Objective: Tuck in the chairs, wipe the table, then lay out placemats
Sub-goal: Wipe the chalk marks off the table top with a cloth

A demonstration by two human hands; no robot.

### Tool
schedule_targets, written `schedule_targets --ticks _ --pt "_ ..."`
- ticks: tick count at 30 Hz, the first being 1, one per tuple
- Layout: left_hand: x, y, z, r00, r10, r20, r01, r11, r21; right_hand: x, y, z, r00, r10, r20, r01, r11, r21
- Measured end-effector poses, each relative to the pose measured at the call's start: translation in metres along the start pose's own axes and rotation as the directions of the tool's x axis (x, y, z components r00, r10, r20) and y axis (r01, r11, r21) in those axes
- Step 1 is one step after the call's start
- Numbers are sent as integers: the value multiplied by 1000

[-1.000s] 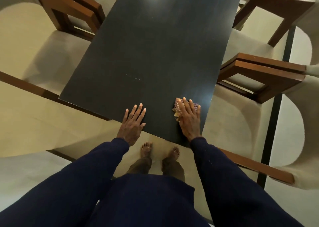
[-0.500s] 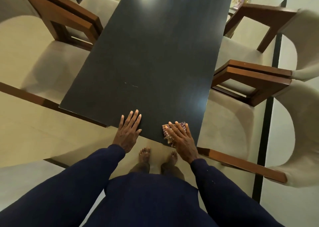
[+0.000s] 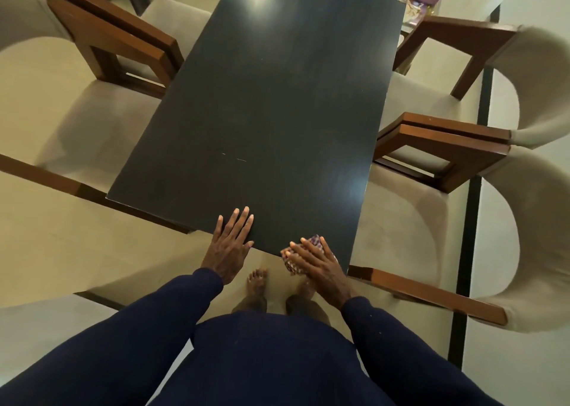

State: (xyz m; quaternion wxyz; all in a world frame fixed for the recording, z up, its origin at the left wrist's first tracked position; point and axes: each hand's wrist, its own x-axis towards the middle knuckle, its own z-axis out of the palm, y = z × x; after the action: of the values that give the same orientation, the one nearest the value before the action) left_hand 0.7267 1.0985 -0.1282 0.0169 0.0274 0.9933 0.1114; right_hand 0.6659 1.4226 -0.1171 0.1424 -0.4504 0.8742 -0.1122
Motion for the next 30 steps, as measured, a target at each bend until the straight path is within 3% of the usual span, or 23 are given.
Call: schedule_targets --ticks 8,19,25,30 --pt "10 7 -8 997 62 35 -62 998 0 -85 28 -18 981 192 -32 -193 980 -42" --pt "55 66 -37 988 154 15 -154 988 -17 -86 63 -100 949 301 -92 -301 953 11" --pt "41 96 -30 999 48 1 -48 999 16 -49 73 -88 980 185 74 -190 980 62" --pt "19 117 -19 992 -115 45 111 991 71 -7 67 -77 998 35 57 -41 994 105"
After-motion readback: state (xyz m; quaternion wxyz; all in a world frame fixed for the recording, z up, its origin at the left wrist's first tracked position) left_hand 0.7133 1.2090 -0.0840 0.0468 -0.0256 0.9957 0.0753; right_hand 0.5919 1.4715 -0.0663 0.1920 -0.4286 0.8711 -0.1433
